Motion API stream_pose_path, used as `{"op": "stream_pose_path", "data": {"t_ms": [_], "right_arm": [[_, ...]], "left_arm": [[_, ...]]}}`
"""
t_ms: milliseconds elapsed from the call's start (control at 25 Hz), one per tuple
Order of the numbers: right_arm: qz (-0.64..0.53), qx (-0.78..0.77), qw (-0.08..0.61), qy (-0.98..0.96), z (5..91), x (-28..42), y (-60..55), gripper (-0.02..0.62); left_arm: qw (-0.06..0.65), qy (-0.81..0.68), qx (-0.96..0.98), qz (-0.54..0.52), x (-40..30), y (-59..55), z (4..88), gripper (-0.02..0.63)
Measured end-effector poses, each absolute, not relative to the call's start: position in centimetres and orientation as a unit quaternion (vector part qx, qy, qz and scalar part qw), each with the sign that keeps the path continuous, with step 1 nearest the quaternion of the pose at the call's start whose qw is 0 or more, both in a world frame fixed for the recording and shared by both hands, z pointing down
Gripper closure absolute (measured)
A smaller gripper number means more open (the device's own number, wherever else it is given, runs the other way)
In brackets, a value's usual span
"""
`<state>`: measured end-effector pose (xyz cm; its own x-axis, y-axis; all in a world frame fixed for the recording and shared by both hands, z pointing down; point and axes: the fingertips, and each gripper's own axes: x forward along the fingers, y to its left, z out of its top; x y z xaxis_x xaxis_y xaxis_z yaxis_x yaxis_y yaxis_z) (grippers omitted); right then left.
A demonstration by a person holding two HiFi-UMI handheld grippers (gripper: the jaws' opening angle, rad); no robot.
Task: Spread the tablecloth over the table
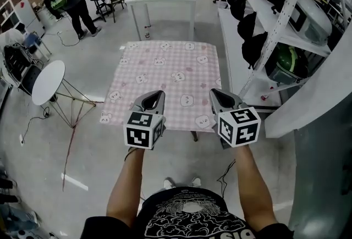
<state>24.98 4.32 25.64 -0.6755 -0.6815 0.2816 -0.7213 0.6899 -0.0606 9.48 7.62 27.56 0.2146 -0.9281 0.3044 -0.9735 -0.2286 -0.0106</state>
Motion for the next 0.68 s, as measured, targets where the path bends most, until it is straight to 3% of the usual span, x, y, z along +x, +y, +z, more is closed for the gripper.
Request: {"op": "stream_pose_path", "data": {"t_ms": [680], "right_arm": [[0.072, 0.385, 0.108, -0.914, 24.6, 23.9, 6.1, 0.592]], "left_arm": [[0.099, -0.620, 0.773, 0.096, 7.6, 9.2, 26.8, 0.600]]}}
